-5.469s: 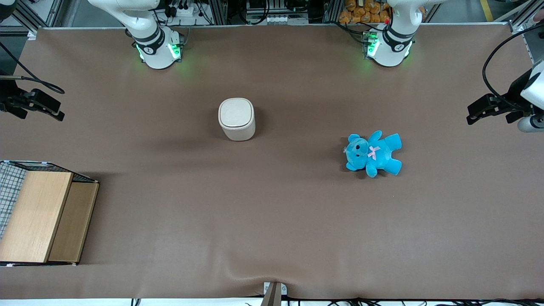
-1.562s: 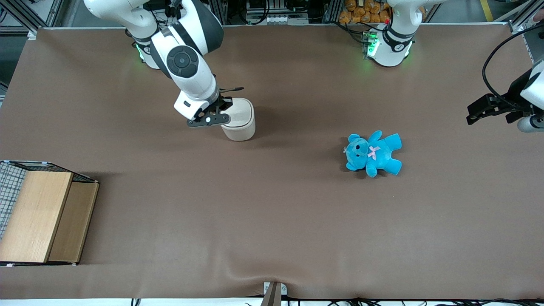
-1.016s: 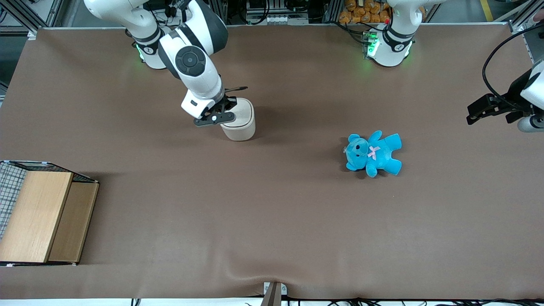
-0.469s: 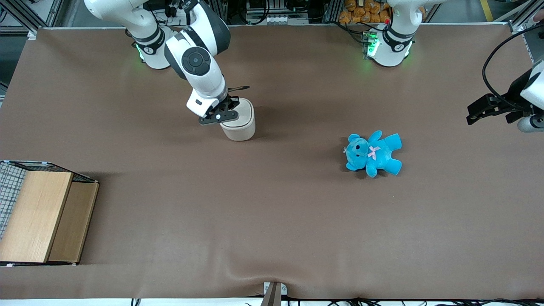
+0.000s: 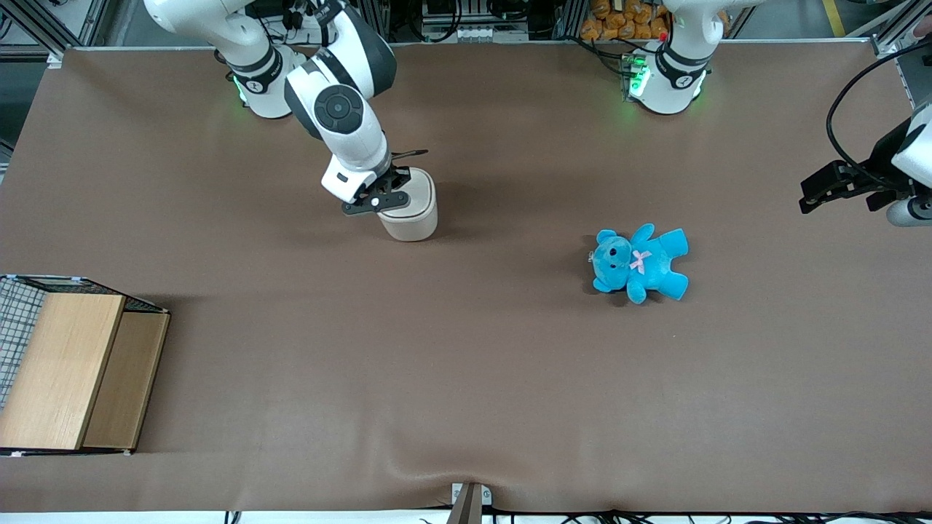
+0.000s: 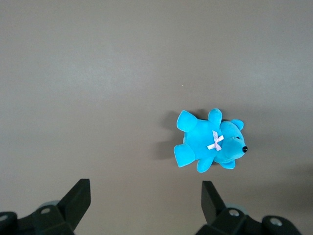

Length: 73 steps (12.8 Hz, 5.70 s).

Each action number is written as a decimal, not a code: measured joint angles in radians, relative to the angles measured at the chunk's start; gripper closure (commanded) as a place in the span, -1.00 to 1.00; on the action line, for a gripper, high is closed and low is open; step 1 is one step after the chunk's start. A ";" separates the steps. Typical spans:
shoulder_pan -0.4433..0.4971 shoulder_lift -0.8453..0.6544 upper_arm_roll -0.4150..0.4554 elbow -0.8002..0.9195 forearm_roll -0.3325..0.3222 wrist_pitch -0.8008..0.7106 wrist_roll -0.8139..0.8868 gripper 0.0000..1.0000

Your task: Open trash can with right arm

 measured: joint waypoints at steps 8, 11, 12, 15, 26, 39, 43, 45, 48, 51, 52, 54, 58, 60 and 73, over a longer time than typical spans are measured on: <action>0.005 0.007 0.000 -0.009 0.000 0.025 0.000 1.00; 0.005 0.007 0.000 -0.010 0.000 0.027 0.000 1.00; 0.006 0.006 -0.001 -0.007 0.000 0.021 0.000 1.00; 0.006 0.006 -0.005 0.069 0.000 -0.110 0.011 1.00; 0.006 0.006 -0.007 0.347 0.138 -0.331 0.096 0.43; -0.445 0.006 0.155 0.505 0.173 -0.546 0.031 -1.00; -0.589 0.007 0.157 0.515 0.172 -0.606 -0.033 -1.00; -0.628 0.008 0.157 0.515 0.158 -0.611 -0.060 -1.00; -0.639 0.008 0.159 0.527 0.056 -0.611 -0.069 -1.00; -0.673 0.007 0.163 0.546 0.034 -0.621 -0.090 -1.00; -0.690 0.004 0.162 0.554 0.033 -0.631 -0.112 -1.00; -0.710 -0.008 0.160 0.573 0.031 -0.651 -0.121 -1.00; -0.724 -0.072 0.154 0.582 0.027 -0.681 -0.126 -1.00; -0.703 -0.097 0.121 0.582 0.022 -0.687 -0.127 -1.00; -0.648 -0.275 -0.018 0.544 -0.110 -0.697 -0.231 -1.00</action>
